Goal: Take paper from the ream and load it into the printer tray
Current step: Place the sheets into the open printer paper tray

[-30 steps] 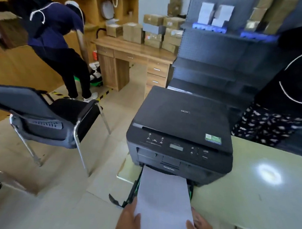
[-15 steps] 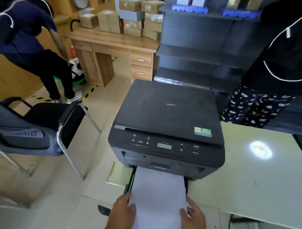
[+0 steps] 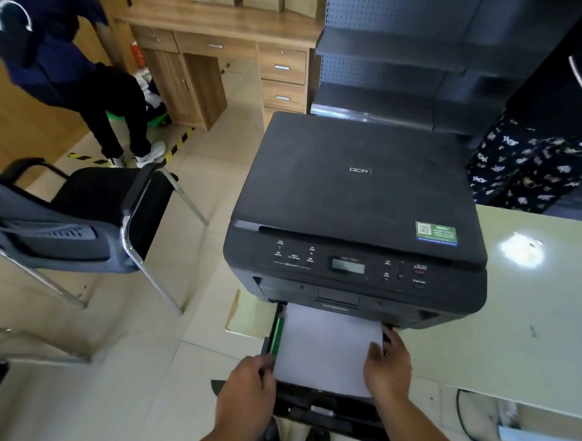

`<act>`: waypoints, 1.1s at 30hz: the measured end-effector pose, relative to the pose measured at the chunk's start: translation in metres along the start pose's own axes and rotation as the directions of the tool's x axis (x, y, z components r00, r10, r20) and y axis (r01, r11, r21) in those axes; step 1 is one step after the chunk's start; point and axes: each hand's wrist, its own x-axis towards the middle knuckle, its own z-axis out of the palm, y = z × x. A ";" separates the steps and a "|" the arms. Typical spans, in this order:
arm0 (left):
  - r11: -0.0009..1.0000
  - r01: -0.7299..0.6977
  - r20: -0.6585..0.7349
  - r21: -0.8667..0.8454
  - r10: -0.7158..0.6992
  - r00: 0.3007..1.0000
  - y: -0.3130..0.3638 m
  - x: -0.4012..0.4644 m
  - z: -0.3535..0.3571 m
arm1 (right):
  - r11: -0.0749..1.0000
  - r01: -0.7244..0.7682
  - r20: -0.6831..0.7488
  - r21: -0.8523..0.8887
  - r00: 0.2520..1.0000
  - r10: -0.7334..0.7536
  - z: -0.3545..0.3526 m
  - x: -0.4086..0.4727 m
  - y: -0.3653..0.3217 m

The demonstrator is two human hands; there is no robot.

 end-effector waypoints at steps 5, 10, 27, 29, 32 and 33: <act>0.994 -0.107 -0.025 -0.021 0.107 0.994 0.007 0.015 -0.005 | 0.984 0.175 -0.075 -0.026 0.981 -0.177 -0.005 -0.004 0.007; 0.994 -0.100 0.020 -0.036 0.101 0.995 0.015 0.037 0.000 | 0.992 -0.016 -0.108 -0.121 0.994 0.003 -0.020 -0.014 0.028; 0.994 -0.046 -0.036 -0.096 0.043 0.998 0.021 0.045 0.013 | 0.979 -0.005 -0.038 -0.202 0.999 -0.003 -0.023 -0.013 0.028; 0.992 -0.051 -0.039 -0.111 0.047 0.998 0.022 0.044 0.012 | 0.982 0.008 -0.035 -0.189 0.999 -0.015 -0.024 -0.013 0.028; 0.990 -0.086 -0.024 -0.112 0.083 0.996 0.022 0.041 0.008 | 0.977 0.027 -0.027 -0.210 0.999 -0.033 -0.025 -0.014 0.026; 0.990 -0.102 -0.019 -0.100 0.101 0.995 0.022 0.040 0.006 | 0.973 0.029 -0.020 -0.227 0.999 -0.034 -0.025 -0.014 0.026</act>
